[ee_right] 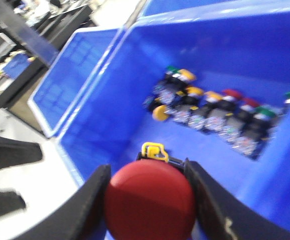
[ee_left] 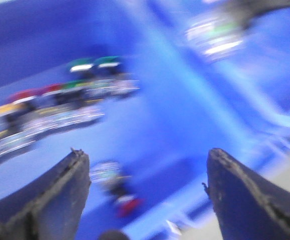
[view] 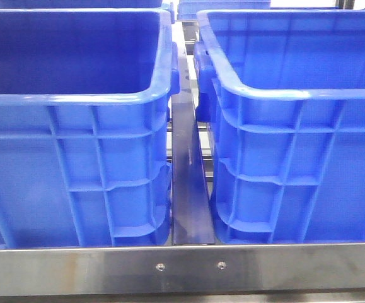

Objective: Pick red and yellow buttons and place in box
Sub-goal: 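Carry the red button with the right gripper into the empty bin, release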

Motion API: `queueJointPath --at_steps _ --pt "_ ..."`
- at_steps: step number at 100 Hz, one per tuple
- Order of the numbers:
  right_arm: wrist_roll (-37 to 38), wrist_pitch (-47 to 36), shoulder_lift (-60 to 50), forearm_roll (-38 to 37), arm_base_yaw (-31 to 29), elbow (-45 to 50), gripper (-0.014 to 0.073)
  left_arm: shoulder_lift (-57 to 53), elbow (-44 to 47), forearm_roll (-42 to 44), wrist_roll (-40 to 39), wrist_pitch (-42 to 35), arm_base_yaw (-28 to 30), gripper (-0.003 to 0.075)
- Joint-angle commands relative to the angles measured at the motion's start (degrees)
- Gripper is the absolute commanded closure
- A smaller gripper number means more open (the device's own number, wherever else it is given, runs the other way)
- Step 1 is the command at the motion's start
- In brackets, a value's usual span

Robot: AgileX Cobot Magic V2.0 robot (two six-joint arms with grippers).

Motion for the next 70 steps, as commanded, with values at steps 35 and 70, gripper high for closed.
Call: queueJointPath --at_steps 35,70 --pt "-1.1 -0.2 -3.9 -4.6 -8.5 -2.1 0.0359 -6.2 1.1 19.5 -14.0 7.7 0.0 0.0257" --pt "-1.1 -14.7 -3.2 -14.7 -15.0 -2.1 0.0359 -6.2 1.1 19.8 -14.0 7.6 0.0 0.026"
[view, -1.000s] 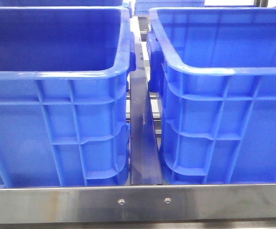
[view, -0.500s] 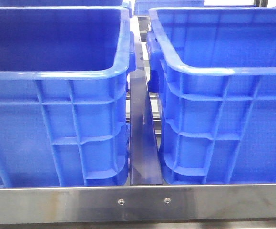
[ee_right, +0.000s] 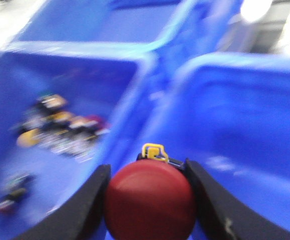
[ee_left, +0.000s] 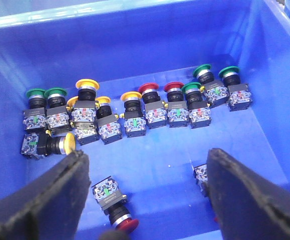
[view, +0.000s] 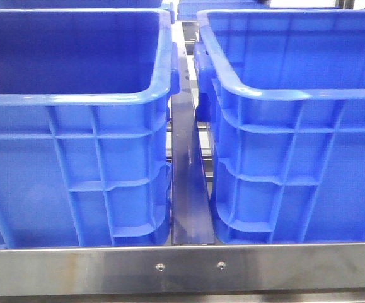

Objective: Pick red and yellow buttons and place in box
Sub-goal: 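Carry the red button with the right gripper into the empty bin, release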

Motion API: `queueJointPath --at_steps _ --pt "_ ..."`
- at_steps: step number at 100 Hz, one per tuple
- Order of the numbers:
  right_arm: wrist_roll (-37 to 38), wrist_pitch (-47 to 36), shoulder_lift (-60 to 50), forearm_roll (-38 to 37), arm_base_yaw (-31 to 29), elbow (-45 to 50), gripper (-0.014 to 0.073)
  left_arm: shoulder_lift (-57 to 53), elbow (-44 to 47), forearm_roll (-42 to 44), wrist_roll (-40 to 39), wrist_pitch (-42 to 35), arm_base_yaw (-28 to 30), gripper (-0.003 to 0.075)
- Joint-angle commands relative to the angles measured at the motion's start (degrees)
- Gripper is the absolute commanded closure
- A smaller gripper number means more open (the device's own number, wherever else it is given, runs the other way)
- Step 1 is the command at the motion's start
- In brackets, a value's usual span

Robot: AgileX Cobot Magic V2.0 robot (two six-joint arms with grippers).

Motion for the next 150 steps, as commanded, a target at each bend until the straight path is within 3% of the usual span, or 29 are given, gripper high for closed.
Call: queueJointPath --at_steps 1,36,94,109,128,150 --pt "-0.9 -7.0 -1.1 -0.6 -1.1 -2.1 0.0359 -0.1 -1.4 2.6 -0.6 -2.6 0.0 0.026" --pt "-1.2 -24.6 10.1 -5.8 -1.1 -2.1 0.0359 -0.1 -1.4 2.6 -0.6 -2.7 0.0 0.026" --pt "-1.7 -36.2 22.8 -5.8 3.7 -2.1 0.0359 -0.1 -1.4 2.6 -0.6 -2.7 0.0 0.0269" --pt "-1.7 -36.9 24.4 -5.8 3.9 -2.1 0.0359 -0.1 -1.4 2.6 -0.6 -2.7 0.0 0.0415" --pt "-1.7 -36.9 26.3 -5.8 3.9 -2.1 0.0359 -0.1 -1.4 2.6 -0.6 -2.7 0.0 0.0742" --pt "-1.7 -36.2 26.7 -5.8 3.9 -2.1 0.0311 -0.1 -1.4 2.6 -0.6 -2.7 0.0 0.0739"
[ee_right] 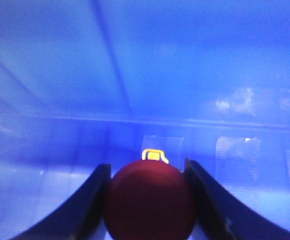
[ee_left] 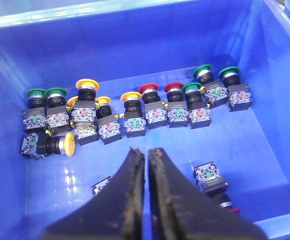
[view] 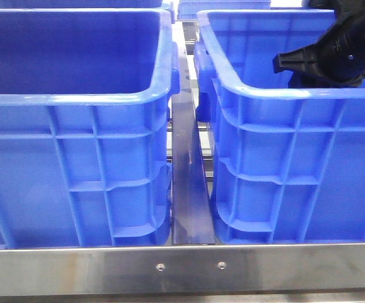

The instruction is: Pick red and yellow buttons and place in box

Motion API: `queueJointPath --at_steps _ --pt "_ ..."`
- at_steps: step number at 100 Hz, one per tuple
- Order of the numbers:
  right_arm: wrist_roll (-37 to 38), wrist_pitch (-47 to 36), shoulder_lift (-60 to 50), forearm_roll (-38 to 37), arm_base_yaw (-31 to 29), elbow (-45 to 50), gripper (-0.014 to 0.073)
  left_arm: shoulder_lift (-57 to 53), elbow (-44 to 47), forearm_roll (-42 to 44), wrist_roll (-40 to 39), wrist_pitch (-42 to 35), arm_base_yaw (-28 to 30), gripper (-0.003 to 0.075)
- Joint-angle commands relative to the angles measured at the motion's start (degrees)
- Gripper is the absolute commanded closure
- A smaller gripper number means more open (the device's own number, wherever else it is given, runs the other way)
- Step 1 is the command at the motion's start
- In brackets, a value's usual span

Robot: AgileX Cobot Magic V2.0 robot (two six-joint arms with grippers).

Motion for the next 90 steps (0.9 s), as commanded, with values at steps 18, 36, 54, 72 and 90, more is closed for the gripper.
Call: queueJointPath --at_steps 18,36,54,72,90 --pt "-0.8 -0.7 -1.5 0.1 -0.1 -1.1 0.0098 -0.1 -1.4 2.6 -0.4 -2.7 0.0 0.0739" --pt "-0.8 -0.8 -3.3 0.1 -0.2 -1.1 -0.0008 -0.1 -1.4 2.6 -0.4 -2.7 0.0 0.0739" --pt "-0.8 -0.9 -8.4 0.1 -0.4 -1.0 -0.0008 -0.1 -1.4 2.6 -0.4 -2.7 0.0 0.0739" --pt "-0.8 1.9 -17.1 0.3 -2.0 2.5 -0.0008 -0.1 -1.4 2.6 -0.4 -2.7 0.0 0.0739" --pt "-0.8 2.3 -29.9 0.9 -3.5 10.3 -0.0008 -0.1 -1.4 2.6 -0.4 -2.7 0.0 0.0739"
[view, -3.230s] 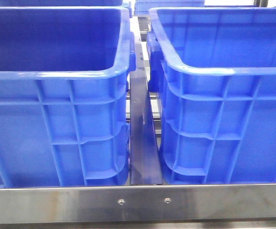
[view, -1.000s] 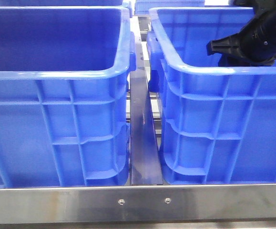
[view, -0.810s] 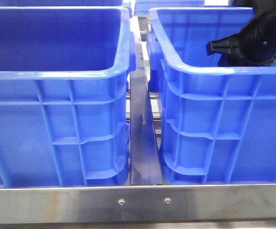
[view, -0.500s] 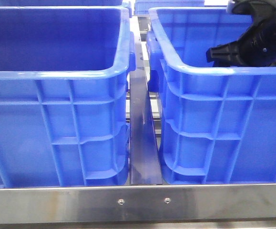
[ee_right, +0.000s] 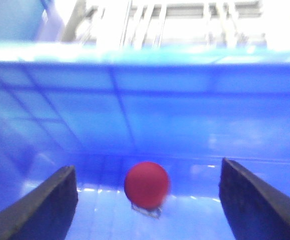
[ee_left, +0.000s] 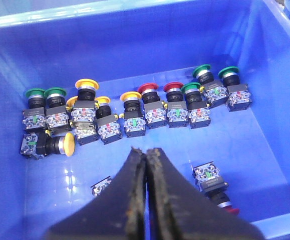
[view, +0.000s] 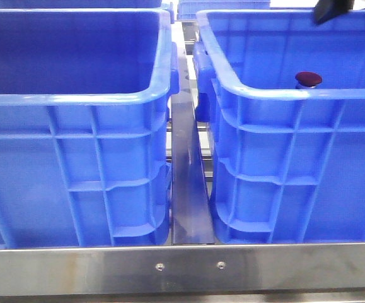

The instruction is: Pick red and yellow buttons and place in box

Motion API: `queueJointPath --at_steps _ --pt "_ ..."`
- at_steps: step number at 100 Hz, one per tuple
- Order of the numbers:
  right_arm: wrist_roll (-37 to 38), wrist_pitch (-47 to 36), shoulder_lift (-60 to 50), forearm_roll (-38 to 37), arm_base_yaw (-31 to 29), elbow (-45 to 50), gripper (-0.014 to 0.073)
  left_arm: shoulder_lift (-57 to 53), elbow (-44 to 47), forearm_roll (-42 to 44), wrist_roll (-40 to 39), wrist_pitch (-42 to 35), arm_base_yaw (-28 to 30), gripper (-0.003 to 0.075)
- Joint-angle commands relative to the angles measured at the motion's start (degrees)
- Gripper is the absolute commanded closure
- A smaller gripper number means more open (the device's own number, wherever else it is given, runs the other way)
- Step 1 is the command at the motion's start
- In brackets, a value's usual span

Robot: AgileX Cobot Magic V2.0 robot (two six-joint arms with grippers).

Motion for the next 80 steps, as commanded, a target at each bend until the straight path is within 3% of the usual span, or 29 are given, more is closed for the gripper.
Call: queueJointPath --at_steps 1,39,48,58,80 --pt "-0.7 -1.0 -7.5 0.3 -0.8 1.9 -0.0008 -0.1 -1.4 2.6 -0.4 -2.7 0.0 0.0739" --pt "-0.7 4.1 -32.2 0.3 -0.8 14.5 -0.0006 -0.1 -1.4 2.6 -0.4 -2.7 0.0 0.0739" --pt "-0.7 4.6 -36.3 0.3 -0.8 16.1 0.0029 -0.1 -1.4 2.6 -0.4 -2.7 0.0 0.0739" --pt "-0.7 4.6 -39.9 0.3 -0.8 17.4 0.0141 -0.1 -1.4 2.5 -0.4 -2.7 0.0 0.0739" --pt "-0.7 4.7 -42.8 0.3 -0.8 17.8 0.053 -0.1 -1.4 1.3 -0.4 -2.7 0.0 0.0734"
